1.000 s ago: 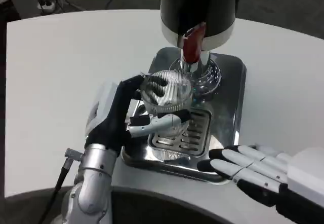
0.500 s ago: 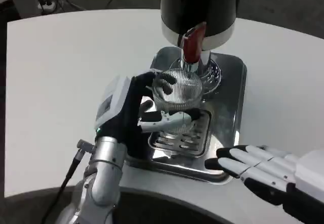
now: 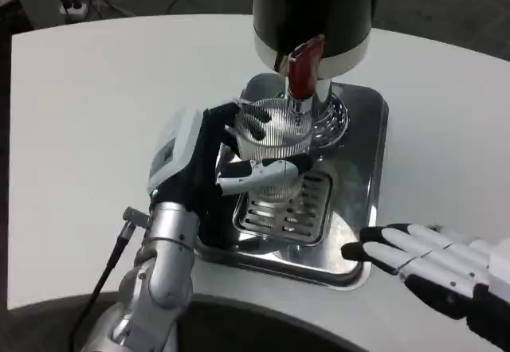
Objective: Grasp the cup under the faucet to collect the drink, then remove the cup.
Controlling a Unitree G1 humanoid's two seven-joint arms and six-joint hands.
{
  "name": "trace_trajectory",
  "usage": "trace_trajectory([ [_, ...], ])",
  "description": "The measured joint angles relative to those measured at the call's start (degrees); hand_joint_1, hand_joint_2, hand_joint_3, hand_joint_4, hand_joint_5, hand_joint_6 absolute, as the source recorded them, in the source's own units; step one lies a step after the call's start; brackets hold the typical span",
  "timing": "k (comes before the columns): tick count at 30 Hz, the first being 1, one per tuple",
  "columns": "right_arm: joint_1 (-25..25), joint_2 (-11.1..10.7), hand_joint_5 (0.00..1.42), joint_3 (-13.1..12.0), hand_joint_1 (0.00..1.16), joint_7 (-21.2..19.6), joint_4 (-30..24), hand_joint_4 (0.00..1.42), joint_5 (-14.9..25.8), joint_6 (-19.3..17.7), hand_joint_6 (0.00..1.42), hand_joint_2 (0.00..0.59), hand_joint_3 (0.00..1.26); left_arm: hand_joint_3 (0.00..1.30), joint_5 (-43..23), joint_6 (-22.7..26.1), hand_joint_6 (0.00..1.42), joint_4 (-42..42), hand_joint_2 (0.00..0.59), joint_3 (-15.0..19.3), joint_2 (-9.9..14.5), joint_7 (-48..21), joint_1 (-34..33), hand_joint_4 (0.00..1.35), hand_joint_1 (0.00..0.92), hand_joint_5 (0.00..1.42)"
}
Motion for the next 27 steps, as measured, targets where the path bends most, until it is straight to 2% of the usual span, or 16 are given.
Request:
trace_trajectory([
  [6, 0.1, 0.1, 0.00, 0.0, 0.49, 0.0, 0.0, 0.00, 0.5, -0.2, 0.00, 0.444, 0.07, 0.59, -0.1, -0.6, 0.41, 0.0, 0.053, 0.0, 0.4, 0.0, 0.4, 0.60, 0.513, 0.76],
  [9, 0.1, 0.1, 0.00, 0.0, 0.48, 0.0, 0.0, 0.00, 0.5, -0.2, 0.00, 0.444, 0.07, 0.50, -0.2, -0.8, 0.41, 0.0, 0.083, -0.1, 0.5, 0.0, 0.6, 0.54, 0.388, 0.75],
  [10, 0.1, 0.1, 0.00, 0.1, 0.48, 0.0, 0.0, 0.00, 0.5, -0.2, 0.00, 0.444, 0.07, 0.45, -0.2, -0.8, 0.40, 0.0, 0.094, -0.1, 0.6, -0.1, 0.6, 0.52, 0.295, 0.70],
  [12, 0.1, 0.1, 0.00, 0.3, 0.48, 0.0, 0.0, 0.00, 0.5, -0.2, 0.00, 0.444, 0.07, 0.27, -0.4, -0.9, 0.37, 0.1, 0.089, -0.1, 0.7, -0.3, 0.7, 0.35, 0.238, 0.58],
  [14, 0.0, 0.1, 0.00, 0.6, 0.48, 0.0, 0.0, 0.00, 0.5, -0.2, 0.00, 0.444, 0.07, 0.15, -0.5, -1.1, 0.34, 0.3, 0.077, -0.2, 0.9, -0.6, 0.7, 0.23, 0.219, 0.48],
  [17, -0.4, 0.1, 0.00, 1.2, 0.48, 0.0, 0.0, 0.00, 0.5, -0.1, 0.00, 0.444, 0.07, 0.10, -1.1, -1.5, 0.31, 0.9, 0.081, -0.6, 1.0, -1.5, 0.7, 0.15, 0.213, 0.39],
  [27, -1.4, 0.1, 0.00, 2.2, 0.48, 0.0, 0.0, 0.00, 0.5, 1.0, 0.00, 0.449, 0.07, 0.06, -2.4, -3.0, 0.22, 2.0, 0.082, -1.8, 1.7, -3.3, 0.7, 0.08, 0.214, 0.29],
])
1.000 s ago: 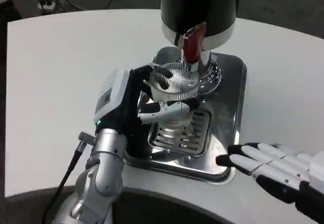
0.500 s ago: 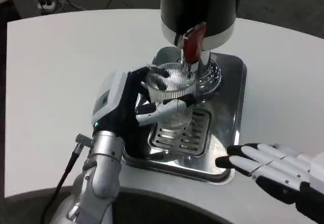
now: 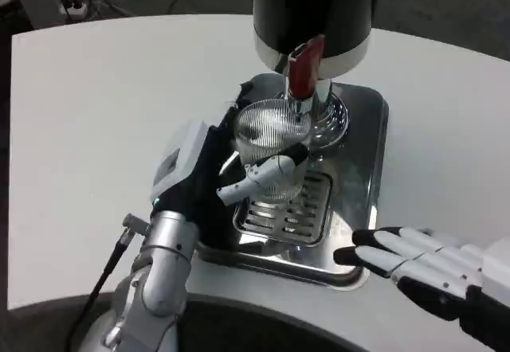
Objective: Grasp the cup under the faucet to collect the drink, then remove the cup.
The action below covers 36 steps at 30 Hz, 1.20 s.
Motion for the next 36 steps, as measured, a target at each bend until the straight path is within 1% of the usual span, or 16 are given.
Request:
trace_trajectory([
  [3, -0.2, 0.0, 0.00, 0.1, 0.48, 0.0, 0.0, 0.00, 0.0, 0.4, 0.00, 0.450, 0.07, 0.05, -0.1, -0.3, 0.18, 0.2, 0.084, -0.2, 0.1, -0.6, 0.0, 0.06, 0.205, 0.26],
  [6, -0.3, 0.0, 0.00, 0.1, 0.48, 0.0, 0.0, 0.00, 0.0, 0.6, 0.00, 0.450, 0.07, 0.01, -0.1, -0.9, 0.10, 0.4, 0.084, -0.3, 0.4, -1.2, 0.0, 0.00, 0.158, 0.17],
  [8, -0.4, 0.0, 0.00, 0.4, 0.48, 0.0, 0.0, 0.00, 0.0, 0.7, 0.00, 0.450, 0.07, 0.00, -0.2, -1.2, 0.04, 0.6, 0.081, -0.4, 0.5, -2.3, 0.0, 0.00, 0.065, 0.07],
  [10, -0.6, 0.0, 0.00, 0.5, 0.48, 0.0, 0.0, 0.00, 0.0, 0.8, 0.00, 0.450, 0.07, 0.00, -0.7, -1.5, 0.00, 0.8, 0.089, -0.4, 0.5, -3.2, 0.0, 0.00, 0.009, 0.03],
  [11, -0.8, 0.0, 0.00, 0.7, 0.48, 0.0, 0.0, 0.00, 0.0, 0.9, 0.00, 0.450, 0.07, 0.00, -1.1, -2.0, 0.00, 1.1, 0.090, -0.4, 0.6, -4.1, 0.0, 0.00, 0.002, 0.03],
  [15, -1.1, 0.0, 0.00, 1.4, 0.48, 0.0, 0.0, 0.00, 0.0, 1.2, 0.00, 0.450, 0.07, 0.04, -2.6, -3.3, 0.00, 2.3, 0.092, -0.2, 0.6, -5.7, 0.0, 0.00, 0.000, 0.00],
  [20, -1.3, 0.0, 0.00, 2.0, 0.48, 0.0, 0.0, 0.00, 0.0, 1.6, 0.00, 0.450, 0.07, 0.05, -2.8, -4.1, 0.00, 2.6, 0.091, -0.1, 0.6, -5.7, 0.0, 0.00, 0.000, 0.00],
  [23, -1.7, 0.0, 0.00, 2.1, 0.49, 0.0, 0.0, 0.00, -0.2, 1.8, 0.00, 0.453, 0.07, 0.00, -2.8, -4.1, 0.00, 2.6, 0.051, -0.1, 0.7, -5.7, 0.0, 0.00, 0.000, 0.00],
  [25, -1.8, 0.0, 0.00, 2.3, 0.49, 0.0, 0.0, 0.00, -0.2, 1.8, 0.00, 0.455, 0.07, 0.00, -2.7, -4.1, 0.00, 2.6, 0.026, -0.1, 0.8, -5.7, 0.0, 0.00, 0.000, 0.00],
  [27, -1.9, 0.0, 0.00, 2.4, 0.49, 0.0, 0.0, 0.00, -0.2, 1.9, 0.00, 0.456, 0.07, 0.00, -2.6, -4.1, 0.00, 2.5, 0.014, -0.1, 1.0, -6.2, 0.0, 0.00, 0.000, 0.00],
  [32, -2.0, 0.0, 0.00, 2.4, 0.49, 0.0, 0.0, 0.00, -0.2, 1.9, 0.00, 0.458, 0.07, 0.00, -2.6, -4.1, 0.00, 1.5, 0.003, -0.1, 1.5, -6.7, 0.3, 0.00, 0.000, 0.00],
  [36, -2.2, 0.0, 0.00, 2.8, 0.49, 0.0, 0.0, 0.00, -0.8, 2.0, 0.00, 0.458, 0.07, 0.00, -4.0, -4.1, 0.00, -1.9, 0.000, 0.5, 2.4, -8.3, 1.9, 0.00, 0.000, 0.00],
])
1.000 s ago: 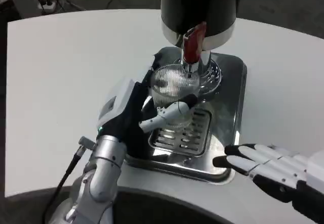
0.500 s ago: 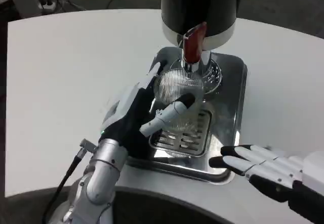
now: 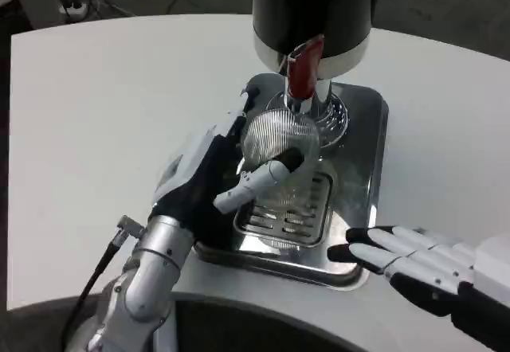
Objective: Grasp the cup under the faucet to collect the drink, then remove the cup.
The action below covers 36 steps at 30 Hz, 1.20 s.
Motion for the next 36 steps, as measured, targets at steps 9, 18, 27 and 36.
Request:
trace_trajectory([
  [9, -1.1, 0.0, 0.00, 1.0, 0.50, 0.0, 0.0, 0.00, -0.3, 0.5, 0.00, 0.458, 0.07, 0.00, -2.6, 5.2, 0.00, -13.4, 0.000, 2.4, 2.3, -5.1, 5.3, 0.00, 0.000, 0.00],
  [18, -1.3, 0.1, 0.00, 1.8, 0.50, 0.0, 0.0, 0.00, -0.8, 0.6, 0.00, 0.458, 0.07, 0.00, -8.8, 8.6, 0.00, -33.8, 0.050, 7.9, 2.8, -7.5, 15.0, 0.00, 0.000, 0.00],
  [27, -2.4, 0.3, 0.00, 4.0, 0.50, 0.0, 0.0, 0.00, -2.3, 0.9, 0.00, 0.458, 0.08, 0.00, -28.5, 20.4, 0.00, -52.7, 0.070, 13.1, 6.9, -22.8, 18.2, 0.00, 0.000, 0.02],
  [36, -2.2, 0.8, 0.00, 4.4, 0.50, 0.0, 0.0, 0.00, -2.4, 0.8, 0.00, 0.458, 0.08, 0.00, -32.0, 26.5, 0.00, -54.7, 0.073, 12.4, 7.0, -26.2, 11.2, 0.00, 0.000, 0.01],
])
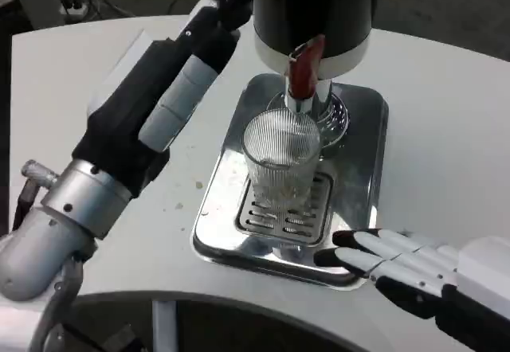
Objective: Grasp the cup under the faucet to collect the drink, then remove the cup.
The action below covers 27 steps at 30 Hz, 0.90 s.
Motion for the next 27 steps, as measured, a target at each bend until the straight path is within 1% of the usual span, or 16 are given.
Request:
trace_trajectory([
  [1, 0.1, 0.1, 0.00, 0.0, 0.50, 0.0, 0.0, 0.00, 0.0, -0.1, 0.00, 0.458, 0.08, 0.00, 0.0, 0.0, 0.00, 0.1, 0.074, -0.1, 0.0, -0.2, -0.4, 0.00, 0.000, 0.00],
  [5, 1.2, 1.1, 0.00, -0.8, 0.50, 0.0, 0.0, 0.00, 0.0, -0.8, 0.00, 0.458, 0.08, 0.00, 0.1, 1.1, 0.00, 2.1, 0.074, -3.0, -1.5, -1.6, -3.9, 0.00, 0.000, 0.00],
  [7, 1.4, 1.3, 0.00, -1.0, 0.50, 0.0, 0.0, 0.00, 0.1, -1.1, 0.00, 0.458, 0.08, 0.00, 0.1, 1.2, 0.00, 2.1, 0.075, -3.7, -1.8, -1.7, -4.1, 0.00, 0.000, 0.00],
  [10, 1.9, 1.5, 0.00, -1.6, 0.50, 0.0, 0.0, 0.00, 0.2, -1.5, 0.00, 0.458, 0.08, 0.00, 0.3, 2.3, 0.00, 2.1, 0.075, -6.3, -2.6, -2.5, -4.6, 0.00, 0.000, 0.00],
  [14, 2.4, 1.6, 0.00, -1.9, 0.50, 0.0, 0.0, 0.00, 0.2, -1.7, 0.00, 0.458, 0.08, 0.00, 0.3, 3.3, 0.00, 2.1, 0.079, -6.8, -3.2, -2.6, -5.3, 0.00, 0.000, 0.00],
  [20, 2.4, 1.6, 0.00, -1.9, 0.50, 0.0, 0.0, 0.00, 0.2, -1.7, 0.00, 0.458, 0.08, 0.00, 0.3, 4.1, 0.00, 2.1, 0.082, -7.4, -3.3, -3.2, -5.8, 0.00, 0.000, 0.00],
  [23, 2.4, 1.6, 0.00, -1.9, 0.50, 0.0, 0.0, 0.00, 0.2, -1.8, 0.00, 0.458, 0.08, 0.00, 0.3, 4.5, 0.00, 1.9, 0.085, -7.4, -2.9, -4.0, -5.9, 0.00, 0.000, 0.00],
  [25, 2.3, 1.6, 0.00, -1.9, 0.50, 0.0, 0.0, 0.00, 0.2, -1.8, 0.00, 0.458, 0.08, 0.00, 0.2, 5.3, 0.00, 1.4, 0.087, -7.4, -1.9, -4.9, -6.1, 0.00, 0.000, 0.00],
  [27, 2.3, 1.6, 0.00, -1.9, 0.50, 0.0, 0.0, 0.00, 0.2, -1.8, 0.00, 0.458, 0.08, 0.00, 0.2, 6.6, 0.00, 0.2, 0.089, -7.4, 0.1, -6.5, -6.5, 0.00, 0.000, 0.00],
])
